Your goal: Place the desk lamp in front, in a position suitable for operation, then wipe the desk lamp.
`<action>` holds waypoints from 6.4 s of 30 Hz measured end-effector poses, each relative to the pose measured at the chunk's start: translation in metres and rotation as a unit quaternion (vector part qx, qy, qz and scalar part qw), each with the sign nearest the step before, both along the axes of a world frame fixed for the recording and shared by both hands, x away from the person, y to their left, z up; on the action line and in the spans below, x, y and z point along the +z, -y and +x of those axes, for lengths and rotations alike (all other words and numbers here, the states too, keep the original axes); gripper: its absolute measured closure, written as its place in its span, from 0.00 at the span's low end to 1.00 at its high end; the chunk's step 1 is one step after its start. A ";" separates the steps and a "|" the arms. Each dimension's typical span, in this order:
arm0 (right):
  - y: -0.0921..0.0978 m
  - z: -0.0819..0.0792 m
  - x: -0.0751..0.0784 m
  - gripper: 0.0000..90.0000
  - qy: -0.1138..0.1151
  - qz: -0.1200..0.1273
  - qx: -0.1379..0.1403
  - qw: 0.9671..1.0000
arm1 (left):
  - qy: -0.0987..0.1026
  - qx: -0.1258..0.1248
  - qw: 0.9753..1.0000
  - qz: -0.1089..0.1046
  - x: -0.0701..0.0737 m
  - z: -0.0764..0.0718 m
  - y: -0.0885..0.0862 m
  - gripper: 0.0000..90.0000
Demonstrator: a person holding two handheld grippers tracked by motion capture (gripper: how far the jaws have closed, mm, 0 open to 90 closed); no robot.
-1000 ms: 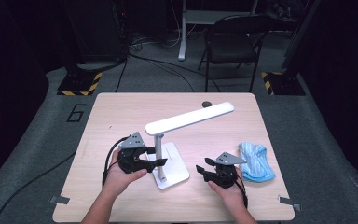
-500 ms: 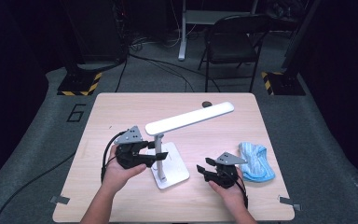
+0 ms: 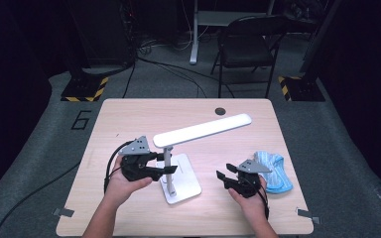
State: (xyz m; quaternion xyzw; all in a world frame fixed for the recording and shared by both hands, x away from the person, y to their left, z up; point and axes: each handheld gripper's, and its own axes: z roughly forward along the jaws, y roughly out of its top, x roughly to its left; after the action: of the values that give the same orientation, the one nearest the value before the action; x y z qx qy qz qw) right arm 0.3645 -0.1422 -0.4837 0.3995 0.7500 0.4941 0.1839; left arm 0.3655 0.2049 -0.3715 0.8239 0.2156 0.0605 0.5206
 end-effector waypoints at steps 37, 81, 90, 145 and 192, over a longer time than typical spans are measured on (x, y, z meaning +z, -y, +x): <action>0.093 0.018 0.001 0.49 -0.039 -0.053 -0.130 0.989 | 0.005 0.020 1.000 0.009 0.000 -0.009 0.005 0.54; 0.121 0.027 -0.027 0.71 -0.116 -0.063 -0.172 0.976 | 0.025 0.021 0.999 0.004 -0.009 -0.012 0.008 0.57; 0.114 0.021 -0.023 0.74 -0.084 -0.058 -0.146 0.984 | 0.026 0.007 1.000 0.011 -0.007 -0.011 0.008 0.57; -0.063 -0.029 -0.025 0.68 -0.052 -0.076 0.106 0.990 | 0.033 -0.060 0.998 0.006 -0.009 -0.009 0.033 0.57; -0.100 0.088 -0.022 0.69 -0.091 -0.095 0.018 0.991 | 0.029 -0.059 0.998 -0.012 -0.013 -0.006 0.028 0.57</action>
State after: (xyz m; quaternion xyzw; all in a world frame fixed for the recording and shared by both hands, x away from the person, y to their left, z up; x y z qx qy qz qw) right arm 0.4528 -0.0422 -0.5058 0.4100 0.8142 0.3851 0.1435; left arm 0.3594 0.1769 -0.3843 0.8267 0.1515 0.0509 0.5395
